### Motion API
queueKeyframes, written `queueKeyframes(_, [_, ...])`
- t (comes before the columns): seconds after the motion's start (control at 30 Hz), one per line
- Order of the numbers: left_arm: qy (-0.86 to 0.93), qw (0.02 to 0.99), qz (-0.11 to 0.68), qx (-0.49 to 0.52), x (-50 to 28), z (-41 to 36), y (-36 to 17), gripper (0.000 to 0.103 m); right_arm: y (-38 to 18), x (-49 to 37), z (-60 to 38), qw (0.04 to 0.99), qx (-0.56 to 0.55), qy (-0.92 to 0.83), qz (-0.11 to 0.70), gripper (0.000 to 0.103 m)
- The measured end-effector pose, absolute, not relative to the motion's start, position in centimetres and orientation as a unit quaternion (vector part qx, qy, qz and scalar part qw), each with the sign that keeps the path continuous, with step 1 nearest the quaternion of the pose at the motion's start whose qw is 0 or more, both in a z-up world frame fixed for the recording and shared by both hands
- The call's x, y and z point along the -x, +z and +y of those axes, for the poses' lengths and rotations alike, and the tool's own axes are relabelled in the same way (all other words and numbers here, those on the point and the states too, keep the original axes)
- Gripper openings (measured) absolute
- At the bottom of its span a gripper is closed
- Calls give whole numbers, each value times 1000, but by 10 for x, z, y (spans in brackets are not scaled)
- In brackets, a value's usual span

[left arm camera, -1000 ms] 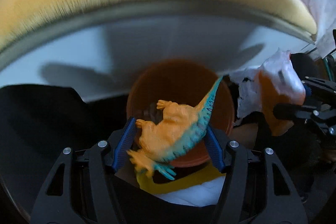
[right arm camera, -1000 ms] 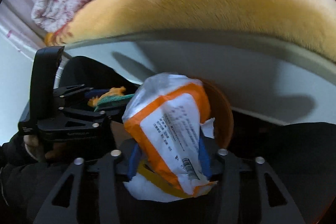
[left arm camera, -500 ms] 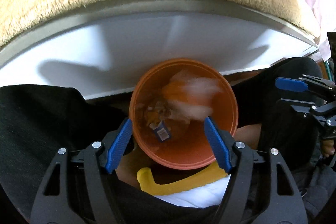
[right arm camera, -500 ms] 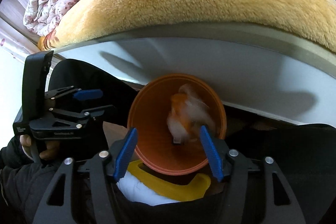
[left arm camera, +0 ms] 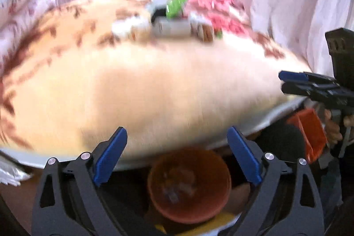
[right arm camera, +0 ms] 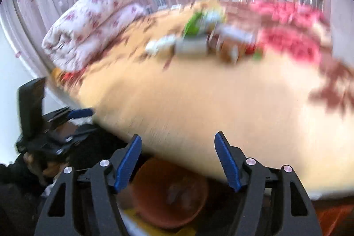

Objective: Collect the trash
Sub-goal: 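Grasp the brown plush with the right tool while the left tool grasps the wooden block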

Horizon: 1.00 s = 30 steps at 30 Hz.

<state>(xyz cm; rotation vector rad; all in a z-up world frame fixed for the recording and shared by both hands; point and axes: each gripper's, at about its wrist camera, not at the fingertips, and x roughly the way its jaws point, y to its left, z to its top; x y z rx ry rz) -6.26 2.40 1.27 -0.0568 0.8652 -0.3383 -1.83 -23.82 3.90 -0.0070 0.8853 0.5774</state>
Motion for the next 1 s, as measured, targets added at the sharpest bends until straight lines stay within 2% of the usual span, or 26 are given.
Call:
queueKeyframes(0.13, [-134,910,390,29,40,17,29,90,52,-37,-231,896,32,232,378,67])
queueKeyframes(0.27, [-130,913,385,41,24,11,27,90,44,-88,-218,906,63,199,369,67])
queueKeyframes(0.47, [-129,906,401,28,15,2,14,90,6,-157,-189,887,140,192,396,67])
queueKeyframes(0.67, [-134,898,416,49,8,6,2,90,-13,-196,-186,872,142,191,428,67])
queueKeyframes(0.8, [-133,895,422,56,2,6,-2,90,-22,-207,-183,862,138,201,445,45])
queueKeyframes(0.83, [-133,894,424,59,0,6,-2,90,-22,-208,-182,862,140,198,444,34])
queueKeyframes(0.9, [-132,892,426,64,-3,5,-2,90,-20,-204,-182,862,135,197,448,29])
queueKeyframes(1.0, [-124,893,427,69,-9,6,-1,90,-16,-194,-186,866,123,197,443,27])
